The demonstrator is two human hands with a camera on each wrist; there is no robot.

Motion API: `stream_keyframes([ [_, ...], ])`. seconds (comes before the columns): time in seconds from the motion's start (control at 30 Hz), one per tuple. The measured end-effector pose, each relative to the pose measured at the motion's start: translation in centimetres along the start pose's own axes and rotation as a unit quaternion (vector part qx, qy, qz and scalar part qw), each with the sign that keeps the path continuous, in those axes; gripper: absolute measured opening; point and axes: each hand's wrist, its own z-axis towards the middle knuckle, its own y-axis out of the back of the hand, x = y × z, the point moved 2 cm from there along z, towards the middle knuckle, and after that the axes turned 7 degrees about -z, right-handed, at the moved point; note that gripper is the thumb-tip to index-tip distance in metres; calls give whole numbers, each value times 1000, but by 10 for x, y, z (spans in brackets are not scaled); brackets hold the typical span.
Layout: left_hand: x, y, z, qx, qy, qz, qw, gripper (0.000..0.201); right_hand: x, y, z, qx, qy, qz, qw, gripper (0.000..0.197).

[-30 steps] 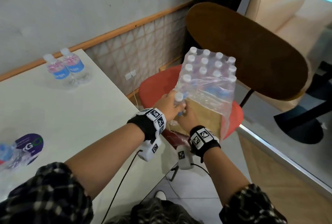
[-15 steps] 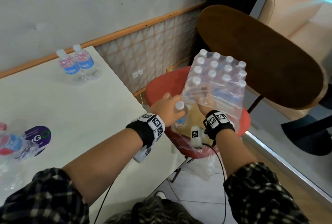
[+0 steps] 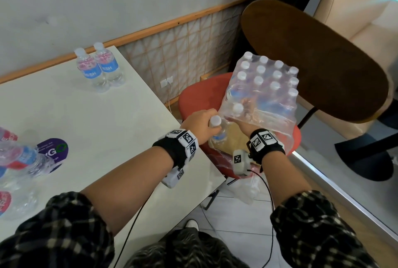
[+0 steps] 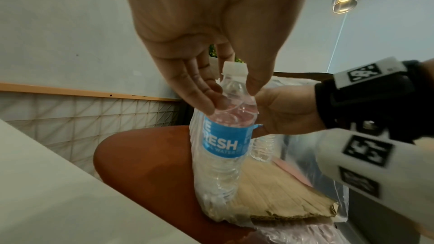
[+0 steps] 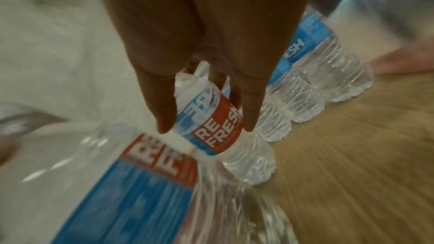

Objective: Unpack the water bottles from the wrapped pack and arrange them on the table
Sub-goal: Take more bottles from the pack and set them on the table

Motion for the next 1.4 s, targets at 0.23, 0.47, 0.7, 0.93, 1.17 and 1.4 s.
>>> stream_keyframes([
  [0.23, 20, 8, -32, -2, 14, -72, 997, 21, -28, -33, -30, -162, 165, 40, 972, 57],
  [0.47, 51, 74, -94, -58, 34, -97, 993, 21, -28, -76, -81, -144, 304, 65, 940, 49],
  [0.7, 109, 154, -171, -40, 141, 81, 986, 7, 19, -143, -112, -67, 318, 116, 938, 43],
  [0.93, 137, 197, -233, 37, 173, 131, 976, 41, 88, -269, -173, 80, 381, 57, 919, 45],
  [1.17, 177, 255, -288, -142, 119, 58, 981, 51, 106, -327, -184, 166, 344, 55, 922, 80],
  [1.4, 257, 308, -356, -380, 250, 56, 889, 64, 95, -383, -180, 263, 283, -8, 922, 138],
])
